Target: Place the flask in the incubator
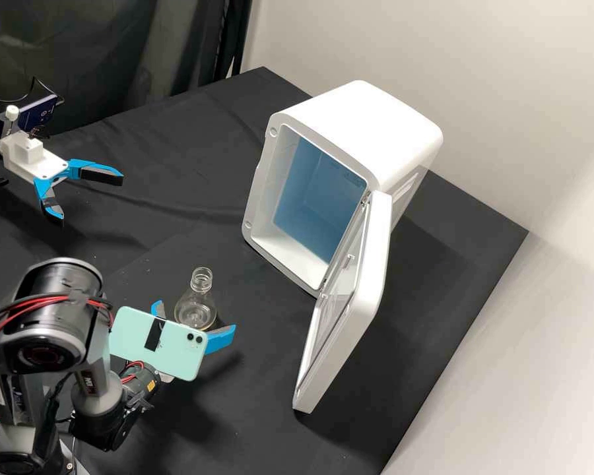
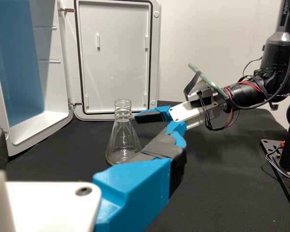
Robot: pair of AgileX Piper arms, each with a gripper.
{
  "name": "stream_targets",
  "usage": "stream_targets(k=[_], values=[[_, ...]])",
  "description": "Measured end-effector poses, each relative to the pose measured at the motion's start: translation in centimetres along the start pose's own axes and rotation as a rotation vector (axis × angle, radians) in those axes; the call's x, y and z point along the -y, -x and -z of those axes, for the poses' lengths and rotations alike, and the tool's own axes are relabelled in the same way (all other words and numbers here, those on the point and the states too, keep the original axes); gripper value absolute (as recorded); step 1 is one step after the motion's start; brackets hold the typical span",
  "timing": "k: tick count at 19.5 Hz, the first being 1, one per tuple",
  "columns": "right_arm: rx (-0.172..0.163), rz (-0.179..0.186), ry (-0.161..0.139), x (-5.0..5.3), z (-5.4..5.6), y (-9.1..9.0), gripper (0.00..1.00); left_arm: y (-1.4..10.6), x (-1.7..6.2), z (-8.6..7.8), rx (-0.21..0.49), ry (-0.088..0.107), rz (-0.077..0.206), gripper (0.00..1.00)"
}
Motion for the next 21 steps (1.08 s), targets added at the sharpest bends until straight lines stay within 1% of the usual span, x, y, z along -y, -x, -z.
stream_targets(k=[2,3,7,11,13,15,16,17,21], values=[[0.003,-0.018,0.025,-0.35,0.14,0.25,0.0,0.0,0.0,0.0,0.0,0.0,0.0,1.0],[0.001,-0.02,0.032,-0.4,0.21,0.28,0.0,0.0,0.0,0.0,0.0,0.0,0.0,1.0],[0.001,-0.027,0.042,-0.55,0.32,0.35,0.0,0.0,0.0,0.0,0.0,0.0,0.0,1.0],[0.001,-0.027,0.038,-0.55,0.32,0.35,0.0,0.0,-0.01,-0.01,0.0,0.001,-0.001,1.0],[0.001,-0.027,0.038,-0.55,0.32,0.35,0.0,0.06,-0.14,-0.08,0.002,-0.005,-0.008,1.0],[-0.005,-0.029,0.048,-0.63,0.49,0.35,0.0,0.07,-0.18,-0.1,0.002,-0.006,-0.01,1.0],[-0.005,-0.032,0.045,-0.68,0.53,0.37,0.0,0.07,-0.18,-0.1,0.002,-0.006,-0.01,1.0],[-0.007,-0.032,0.032,-0.7,0.59,0.37,0.0,0.07,-0.18,-0.1,0.002,-0.006,-0.01,1.0],[-0.016,-0.029,0.034,-0.68,0.75,0.3,0.0,0.07,-0.18,-0.1,0.002,-0.006,-0.01,1.0]])
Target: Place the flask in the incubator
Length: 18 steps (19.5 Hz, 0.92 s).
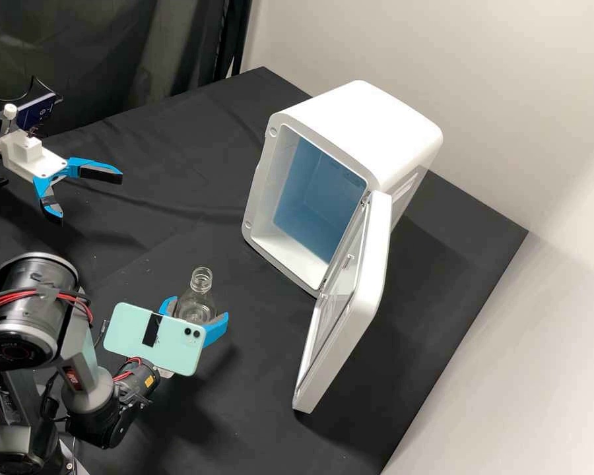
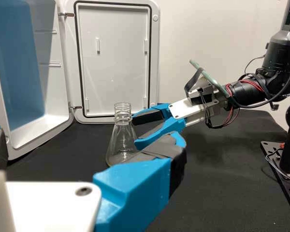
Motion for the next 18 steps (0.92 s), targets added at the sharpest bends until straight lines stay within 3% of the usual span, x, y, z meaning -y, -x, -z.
stream_targets(k=[8,13,18], values=[[-0.012,-0.002,0.019,-0.11,0.33,-0.04,0.0,0.0,0.0,0.0,0.0,0.0,0.0,1.0],[-0.013,-0.004,-0.018,-0.17,0.37,-0.02,0.0,0.0,0.0,0.0,0.0,0.0,0.0,1.0],[-0.013,-0.004,-0.021,-0.17,0.37,-0.02,0.0,0.05,-0.07,-0.06,0.001,-0.003,-0.004,1.0]])
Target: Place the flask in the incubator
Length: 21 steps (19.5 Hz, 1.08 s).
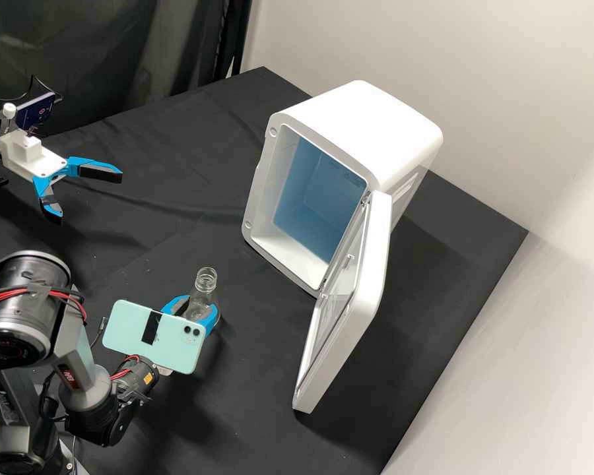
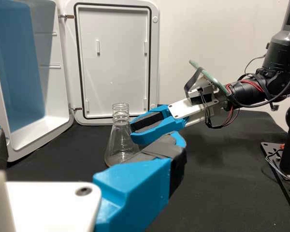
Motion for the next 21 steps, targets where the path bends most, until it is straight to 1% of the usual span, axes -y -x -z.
stream_targets(k=[2,3,9,11,12,13,14,17,19,21], values=[[0.0,0.0,0.0,0.0,0.0,0.0,0.0,0.0,0.0,0.0,0.0,-0.001,-0.001,1.0],[-0.001,0.001,0.0,0.0,0.0,0.0,1.0,0.0,0.0,0.0,0.0,-0.001,-0.001,1.0],[-0.003,0.003,0.001,0.0,0.0,0.0,1.0,0.0,-0.01,0.0,0.0,-0.001,-0.001,1.0],[-0.012,0.007,0.004,0.1,0.2,-0.2,1.0,0.0,-0.01,0.0,0.0,-0.001,-0.001,1.0],[-0.023,0.013,0.006,0.1,0.5,-0.4,1.0,0.0,-0.01,0.0,0.0,-0.001,-0.001,1.0],[-0.027,0.01,0.004,0.1,0.7,-0.6,1.0,0.0,-0.01,0.0,0.0,-0.001,-0.001,1.0],[-0.027,0.003,-0.001,0.1,0.9,-0.9,1.0,0.0,-0.01,0.0,0.0,-0.001,-0.001,1.0],[0.002,-0.044,-0.029,-0.2,1.2,-1.6,1.0,0.0,-0.01,0.0,0.0,-0.001,-0.001,1.0],[0.021,-0.079,-0.045,-0.4,1.5,-2.0,1.0,0.0,-0.01,0.0,0.0,-0.001,-0.001,1.0],[0.042,-0.106,-0.057,-0.5,1.7,-2.4,1.0,0.1,0.01,0.0,0.0,0.0,-0.001,1.0]])
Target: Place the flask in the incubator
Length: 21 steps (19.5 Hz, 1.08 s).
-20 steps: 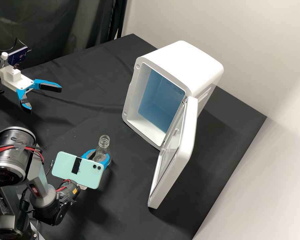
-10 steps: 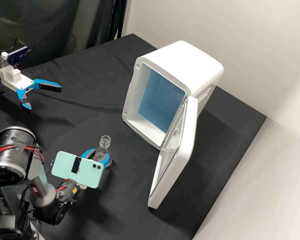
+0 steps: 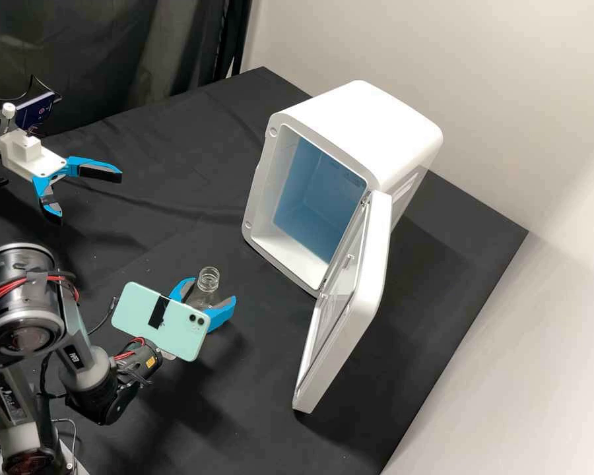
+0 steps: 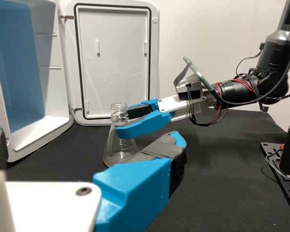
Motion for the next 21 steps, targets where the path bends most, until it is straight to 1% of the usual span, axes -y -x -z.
stream_targets(k=[1,4,8,10,12,13,15,16,17,21], values=[[0.01,-0.006,-0.008,0.1,0.0,-0.2,1.0,0.0,0.04,0.0,0.0,0.001,0.001,1.0],[0.039,0.017,-0.035,0.7,-0.4,-0.5,1.0,0.2,0.21,-0.1,-0.002,0.005,0.007,1.0],[0.062,0.072,-0.07,1.8,-0.8,-1.0,1.0,0.2,0.21,-0.1,-0.002,0.005,0.007,1.0],[0.064,0.101,-0.08,2.3,-0.8,-1.3,1.0,0.2,0.21,-0.1,-0.002,0.005,0.007,1.0],[0.066,0.142,-0.093,3.1,-0.9,-1.7,1.0,0.2,0.21,-0.1,-0.002,0.005,0.007,1.0],[0.065,0.155,-0.089,3.3,-0.9,-1.9,1.0,0.2,0.21,-0.1,-0.002,0.005,0.007,1.0],[0.07,0.161,-0.093,3.4,-1.1,-2.1,1.0,0.2,0.21,-0.1,-0.002,0.005,0.007,1.0],[0.077,0.158,-0.089,3.4,-1.2,-2.3,1.0,0.2,0.21,-0.1,-0.002,0.005,0.007,1.0],[0.087,0.149,-0.084,3.3,-1.4,-2.5,1.0,0.1,0.22,-0.1,0.001,0.005,0.008,1.0],[0.087,0.128,-0.08,2.9,-1.5,-2.8,1.0,0.1,0.22,-0.1,0.001,0.005,0.008,1.0]])
